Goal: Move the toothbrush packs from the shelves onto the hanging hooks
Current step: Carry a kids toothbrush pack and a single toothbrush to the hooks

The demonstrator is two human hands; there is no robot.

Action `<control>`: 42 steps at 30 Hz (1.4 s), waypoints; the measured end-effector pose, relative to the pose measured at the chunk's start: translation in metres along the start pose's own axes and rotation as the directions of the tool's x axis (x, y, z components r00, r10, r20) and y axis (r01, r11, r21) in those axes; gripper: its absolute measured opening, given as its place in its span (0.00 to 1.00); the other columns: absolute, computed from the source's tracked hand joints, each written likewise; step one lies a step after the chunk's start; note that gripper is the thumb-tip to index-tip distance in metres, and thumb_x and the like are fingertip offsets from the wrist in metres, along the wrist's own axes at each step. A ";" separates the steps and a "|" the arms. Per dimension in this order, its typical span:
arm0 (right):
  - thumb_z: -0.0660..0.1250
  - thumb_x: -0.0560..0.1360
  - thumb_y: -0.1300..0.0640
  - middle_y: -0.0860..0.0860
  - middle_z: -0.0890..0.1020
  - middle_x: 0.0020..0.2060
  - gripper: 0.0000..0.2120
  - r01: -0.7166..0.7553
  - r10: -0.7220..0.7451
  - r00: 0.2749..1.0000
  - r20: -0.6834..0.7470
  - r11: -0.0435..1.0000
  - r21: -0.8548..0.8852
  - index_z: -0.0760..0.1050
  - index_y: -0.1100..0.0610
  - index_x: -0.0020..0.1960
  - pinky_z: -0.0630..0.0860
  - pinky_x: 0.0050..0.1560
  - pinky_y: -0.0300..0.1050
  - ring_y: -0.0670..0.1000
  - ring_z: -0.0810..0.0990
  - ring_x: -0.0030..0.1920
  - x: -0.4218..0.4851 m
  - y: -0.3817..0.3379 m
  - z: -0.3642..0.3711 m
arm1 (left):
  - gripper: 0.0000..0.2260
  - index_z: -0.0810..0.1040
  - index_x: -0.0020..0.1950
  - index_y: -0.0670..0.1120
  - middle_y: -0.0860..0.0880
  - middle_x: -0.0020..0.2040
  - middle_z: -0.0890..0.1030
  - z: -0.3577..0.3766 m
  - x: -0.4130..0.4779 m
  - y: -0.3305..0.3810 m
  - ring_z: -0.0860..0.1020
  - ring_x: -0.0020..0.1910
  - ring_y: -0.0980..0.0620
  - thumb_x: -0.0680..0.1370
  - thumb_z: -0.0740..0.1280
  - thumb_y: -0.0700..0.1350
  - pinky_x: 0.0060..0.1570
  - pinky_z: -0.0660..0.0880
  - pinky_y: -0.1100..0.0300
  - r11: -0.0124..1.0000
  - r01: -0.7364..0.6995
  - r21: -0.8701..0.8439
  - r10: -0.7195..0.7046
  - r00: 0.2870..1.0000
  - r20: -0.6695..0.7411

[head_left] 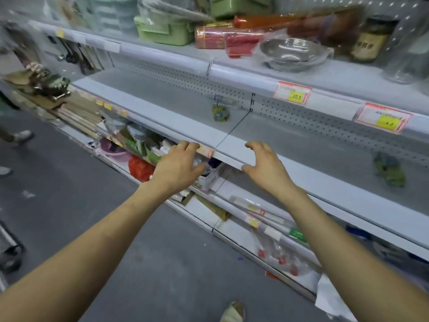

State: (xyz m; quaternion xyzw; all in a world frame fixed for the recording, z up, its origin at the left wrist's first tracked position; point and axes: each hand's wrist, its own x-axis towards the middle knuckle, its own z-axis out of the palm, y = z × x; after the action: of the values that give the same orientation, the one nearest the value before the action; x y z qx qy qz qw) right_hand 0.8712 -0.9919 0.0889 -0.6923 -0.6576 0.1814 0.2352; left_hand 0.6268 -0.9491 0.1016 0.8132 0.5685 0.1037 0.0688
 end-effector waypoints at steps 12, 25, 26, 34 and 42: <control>0.68 0.81 0.55 0.54 0.68 0.77 0.28 -0.100 0.101 0.993 0.054 0.995 -0.031 0.66 0.54 0.79 0.70 0.69 0.52 0.57 0.70 0.74 0.113 0.063 0.053 | 0.27 0.68 0.78 0.46 0.43 0.74 0.71 0.083 0.133 -0.045 0.72 0.72 0.40 0.83 0.63 0.59 0.65 0.75 0.41 0.995 0.036 -0.092 -0.031 0.998 0.059; 0.67 0.82 0.55 0.56 0.68 0.75 0.26 -0.078 0.076 0.994 -0.079 0.997 -0.024 0.66 0.55 0.79 0.71 0.70 0.50 0.58 0.71 0.73 0.314 0.095 0.130 | 0.25 0.68 0.78 0.45 0.41 0.73 0.71 0.172 0.321 -0.100 0.70 0.72 0.38 0.84 0.63 0.56 0.66 0.73 0.41 0.995 0.011 -0.097 -0.011 1.000 -0.007; 0.66 0.82 0.55 0.56 0.68 0.75 0.26 -0.073 0.070 0.993 -0.093 0.997 -0.025 0.67 0.55 0.78 0.71 0.70 0.50 0.57 0.71 0.73 0.328 0.096 0.135 | 0.25 0.69 0.77 0.45 0.40 0.72 0.72 0.177 0.333 -0.101 0.70 0.71 0.37 0.83 0.63 0.56 0.65 0.73 0.41 0.995 0.011 -0.096 -0.013 1.000 -0.016; 0.64 0.84 0.56 0.61 0.69 0.75 0.24 0.033 -0.067 0.979 -0.192 0.983 -0.178 0.67 0.61 0.77 0.70 0.71 0.55 0.63 0.69 0.74 0.416 0.107 0.161 | 0.28 0.70 0.73 0.46 0.40 0.69 0.75 0.223 0.404 -0.105 0.73 0.68 0.36 0.81 0.62 0.63 0.66 0.69 0.46 0.998 -0.005 -0.062 0.001 0.998 -0.065; 0.63 0.84 0.56 0.62 0.72 0.75 0.24 0.049 -0.109 0.976 -0.190 0.954 -0.295 0.67 0.60 0.79 0.69 0.72 0.55 0.64 0.71 0.73 0.460 0.112 0.169 | 0.30 0.69 0.77 0.55 0.43 0.78 0.71 0.231 0.422 -0.106 0.70 0.75 0.40 0.81 0.55 0.70 0.75 0.62 0.44 0.990 -0.135 -0.030 0.134 0.990 -0.051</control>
State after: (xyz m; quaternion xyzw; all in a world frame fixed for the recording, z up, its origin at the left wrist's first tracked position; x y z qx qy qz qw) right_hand 0.9007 -0.5220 -0.0871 -0.7073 -0.6765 0.0019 0.2051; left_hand 0.7273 -0.5147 -0.1085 0.8457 0.5120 0.1375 0.0615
